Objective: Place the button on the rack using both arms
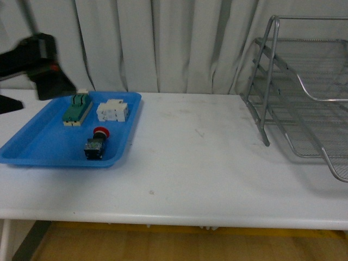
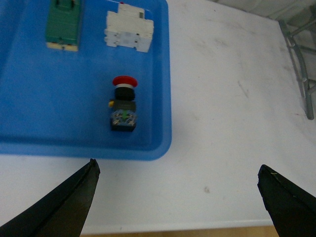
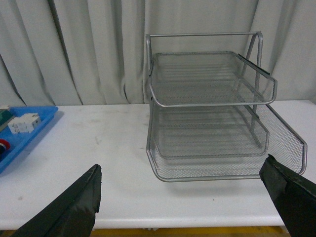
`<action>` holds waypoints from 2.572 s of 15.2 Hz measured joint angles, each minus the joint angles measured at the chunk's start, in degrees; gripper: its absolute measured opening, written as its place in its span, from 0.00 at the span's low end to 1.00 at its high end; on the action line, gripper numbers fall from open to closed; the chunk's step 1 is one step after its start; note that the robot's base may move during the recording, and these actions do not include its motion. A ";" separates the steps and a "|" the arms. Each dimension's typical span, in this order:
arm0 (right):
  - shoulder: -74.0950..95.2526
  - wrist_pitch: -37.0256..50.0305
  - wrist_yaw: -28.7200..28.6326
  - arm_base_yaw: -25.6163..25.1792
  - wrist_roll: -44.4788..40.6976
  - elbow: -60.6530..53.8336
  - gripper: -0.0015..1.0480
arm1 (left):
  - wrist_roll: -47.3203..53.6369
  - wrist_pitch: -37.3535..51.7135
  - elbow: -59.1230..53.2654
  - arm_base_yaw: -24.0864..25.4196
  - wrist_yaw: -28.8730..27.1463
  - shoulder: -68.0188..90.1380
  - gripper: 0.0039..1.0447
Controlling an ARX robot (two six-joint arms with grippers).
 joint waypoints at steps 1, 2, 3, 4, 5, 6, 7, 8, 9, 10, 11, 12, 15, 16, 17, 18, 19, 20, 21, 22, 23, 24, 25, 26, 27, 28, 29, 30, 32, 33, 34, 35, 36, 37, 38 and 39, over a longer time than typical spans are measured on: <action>0.00 0.02 0.00 0.00 0.00 0.00 0.94 | 0.68 -1.40 6.36 -1.49 -0.09 6.97 0.94; 0.00 0.02 -0.02 0.00 0.00 0.00 0.94 | 1.11 -2.84 11.08 -2.40 -0.44 11.93 0.94; 0.00 0.00 0.00 0.00 0.00 0.00 0.94 | 1.62 -4.35 15.63 -2.93 -1.33 16.87 0.94; 0.00 0.02 0.00 0.00 0.00 0.00 0.94 | 2.62 -5.53 18.71 -3.30 -2.49 20.48 0.94; 0.00 0.02 -0.02 0.00 0.00 0.00 0.94 | 4.28 -6.91 21.24 -3.52 -4.68 24.11 0.94; 0.00 0.02 0.00 0.00 0.00 0.00 0.94 | 5.14 -7.85 22.93 -3.58 -5.79 27.02 0.94; 0.00 0.00 0.00 0.00 0.00 0.00 0.94 | 5.46 -8.20 24.55 -3.32 -6.67 29.88 0.94; 0.00 0.00 0.00 0.00 0.00 0.00 0.94 | 5.70 -8.41 25.94 -2.93 -7.15 32.22 0.94; 0.00 0.02 0.00 0.00 0.00 0.00 0.94 | 6.69 -8.15 26.73 -2.29 -7.67 33.81 0.94; 0.00 0.00 0.00 0.00 0.00 0.00 0.94 | 7.78 -8.07 27.56 -1.44 -8.17 34.93 0.94; 0.00 0.02 -0.02 0.00 0.00 0.00 0.94 | 8.79 -7.43 28.52 -0.57 -8.17 35.82 0.94; 0.00 0.02 0.00 0.00 0.00 0.00 0.94 | 9.79 -7.50 29.92 0.17 -8.24 36.70 0.94; 0.00 0.00 0.00 0.00 0.00 0.00 0.94 | 10.80 -8.72 33.16 1.09 -8.11 39.89 0.94; 0.00 0.02 -0.02 0.00 0.00 0.00 0.94 | 11.02 -8.92 34.25 1.03 -7.67 41.05 0.94; 0.00 0.02 0.00 0.00 0.00 0.00 0.94 | 11.04 -9.20 35.06 0.92 -7.52 42.01 0.94; 0.00 0.00 0.00 0.00 0.00 0.00 0.94 | 11.04 -9.68 35.41 0.76 -7.45 42.27 0.94; 0.00 0.00 -0.02 0.00 0.00 0.00 0.94 | 11.04 -9.92 35.78 0.66 -7.30 42.62 0.94; 0.00 0.02 0.00 0.00 0.00 0.00 0.94 | 11.04 -10.38 36.41 0.50 -7.30 43.10 0.94; 0.00 0.02 0.00 0.00 0.00 0.00 0.94 | 11.21 -10.51 37.00 0.48 -7.54 43.58 0.94; 0.00 0.02 0.00 0.00 0.00 0.00 0.94 | 11.37 -10.56 37.40 0.42 -7.72 44.00 0.94; 0.00 0.02 -0.02 0.00 0.00 0.00 0.94 | 11.50 -10.93 37.92 0.26 -8.20 44.87 0.94; 0.00 0.00 0.00 0.00 0.00 0.00 0.94 | 11.89 -11.21 37.94 0.17 -8.61 45.29 0.94; 0.00 0.02 -0.02 0.00 0.00 0.00 0.94 | 12.59 -12.13 38.21 0.15 -9.29 46.03 0.94; 0.00 0.00 0.00 0.00 0.00 0.00 0.94 | 15.02 -12.17 38.64 -0.17 -11.17 46.80 0.94; 0.00 0.02 -0.02 0.00 0.00 0.00 0.94 | 15.80 -11.93 38.66 -0.20 -11.32 46.84 0.93; 0.00 0.02 0.00 0.00 0.00 0.00 0.94 | 16.04 -11.65 38.69 -0.22 -11.82 46.88 0.86; 0.00 0.02 0.00 0.00 0.00 0.00 0.94 | 16.02 -11.56 38.69 -0.22 -11.80 46.93 0.75; 0.00 0.02 0.00 0.00 0.00 0.00 0.94 | 16.00 -11.50 38.69 -0.22 -11.80 46.93 0.63; 0.00 0.02 -0.02 0.00 0.00 0.00 0.94 | 15.96 -11.04 38.47 -0.22 -11.54 46.66 0.43; 0.00 0.00 0.00 0.00 0.00 0.00 0.94 | 15.96 -10.62 37.70 -0.22 -11.54 46.01 0.36; 0.00 0.02 0.00 0.00 0.00 0.00 0.94 | 15.98 -10.21 36.48 -0.20 -11.56 44.72 0.35; 0.00 0.02 -0.02 0.00 0.00 0.00 0.94 | 15.96 -9.60 35.06 -0.09 -11.34 42.73 0.34; 0.00 0.00 0.00 0.00 0.00 0.00 0.94 | 15.96 -8.72 33.29 0.02 -11.10 39.80 0.34; 0.00 0.02 0.00 0.00 0.00 0.00 0.94 | 15.96 -7.56 31.15 0.20 -10.38 35.89 0.34; 0.00 0.02 -0.02 0.00 0.00 0.00 0.94 | 16.28 -6.82 28.48 -0.02 -9.77 31.23 0.34; 0.00 0.02 0.00 0.00 0.00 0.00 0.94 | 17.29 -6.88 25.00 -0.20 -8.85 25.79 0.34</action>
